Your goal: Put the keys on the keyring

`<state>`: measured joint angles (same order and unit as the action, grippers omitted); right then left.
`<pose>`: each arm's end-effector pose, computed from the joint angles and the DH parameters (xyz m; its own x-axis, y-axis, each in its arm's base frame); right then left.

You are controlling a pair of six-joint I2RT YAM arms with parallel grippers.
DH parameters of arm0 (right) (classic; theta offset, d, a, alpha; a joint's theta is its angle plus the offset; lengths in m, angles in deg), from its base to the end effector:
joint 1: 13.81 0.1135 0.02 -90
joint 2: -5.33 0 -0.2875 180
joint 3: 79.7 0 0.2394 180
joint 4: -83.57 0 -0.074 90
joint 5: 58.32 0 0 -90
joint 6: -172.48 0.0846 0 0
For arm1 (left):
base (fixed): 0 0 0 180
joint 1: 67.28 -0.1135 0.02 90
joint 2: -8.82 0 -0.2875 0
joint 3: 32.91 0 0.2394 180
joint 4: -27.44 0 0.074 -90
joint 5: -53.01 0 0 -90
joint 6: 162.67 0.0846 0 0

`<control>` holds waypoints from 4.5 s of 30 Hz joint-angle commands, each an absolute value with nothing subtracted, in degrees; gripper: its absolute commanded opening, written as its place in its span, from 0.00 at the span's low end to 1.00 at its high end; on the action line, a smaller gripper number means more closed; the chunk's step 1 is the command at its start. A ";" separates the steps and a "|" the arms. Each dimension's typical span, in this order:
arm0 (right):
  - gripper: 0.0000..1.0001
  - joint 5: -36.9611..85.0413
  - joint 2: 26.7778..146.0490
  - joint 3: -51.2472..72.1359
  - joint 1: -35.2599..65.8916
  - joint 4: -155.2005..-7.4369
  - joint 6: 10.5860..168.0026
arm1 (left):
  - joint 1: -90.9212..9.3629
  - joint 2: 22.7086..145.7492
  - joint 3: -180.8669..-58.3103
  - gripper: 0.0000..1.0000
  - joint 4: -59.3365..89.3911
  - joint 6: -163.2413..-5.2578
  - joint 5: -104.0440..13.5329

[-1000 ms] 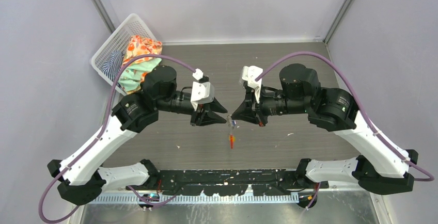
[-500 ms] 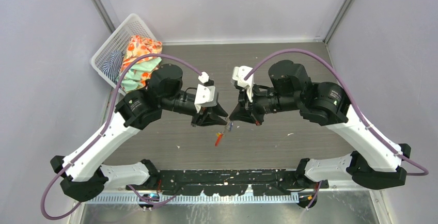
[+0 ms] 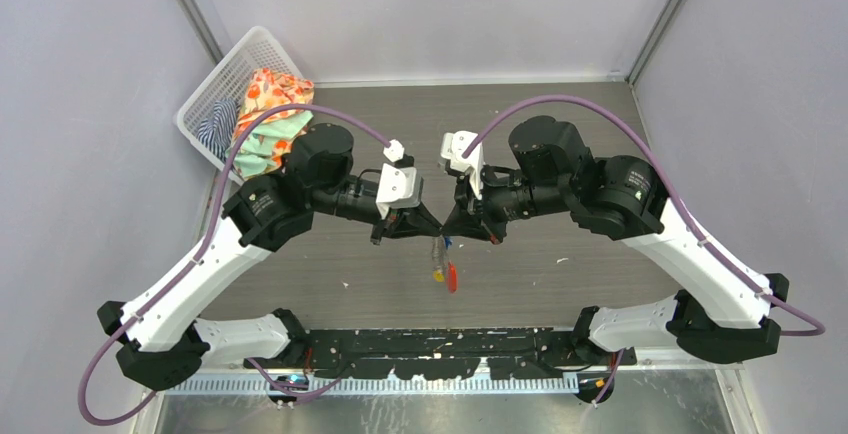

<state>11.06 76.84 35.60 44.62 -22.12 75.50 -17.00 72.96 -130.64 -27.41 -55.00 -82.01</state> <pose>0.0969 0.2146 0.4740 -0.1477 -0.4576 -0.8768 -0.9815 0.1772 0.0728 0.0937 -0.2065 0.4561 0.0721 0.2489 -0.9658 0.9898 -0.1374 0.0385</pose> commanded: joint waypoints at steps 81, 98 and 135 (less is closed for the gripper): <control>0.01 13.85 70.44 38.86 44.61 -23.45 77.15 | -15.60 72.95 -136.84 0.46 -30.25 -49.53 -83.76; 0.01 12.04 77.93 45.48 44.55 -16.57 75.54 | -14.59 74.82 -137.43 0.28 -29.65 -49.02 -80.62; 0.51 11.69 59.58 24.10 44.64 -39.26 76.99 | -16.75 74.84 -135.25 0.00 -14.31 -69.70 -82.72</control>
<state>10.14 67.81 31.21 44.58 -26.30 77.00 -14.64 77.84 -136.30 -29.62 -54.87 -77.51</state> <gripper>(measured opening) 0.509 0.019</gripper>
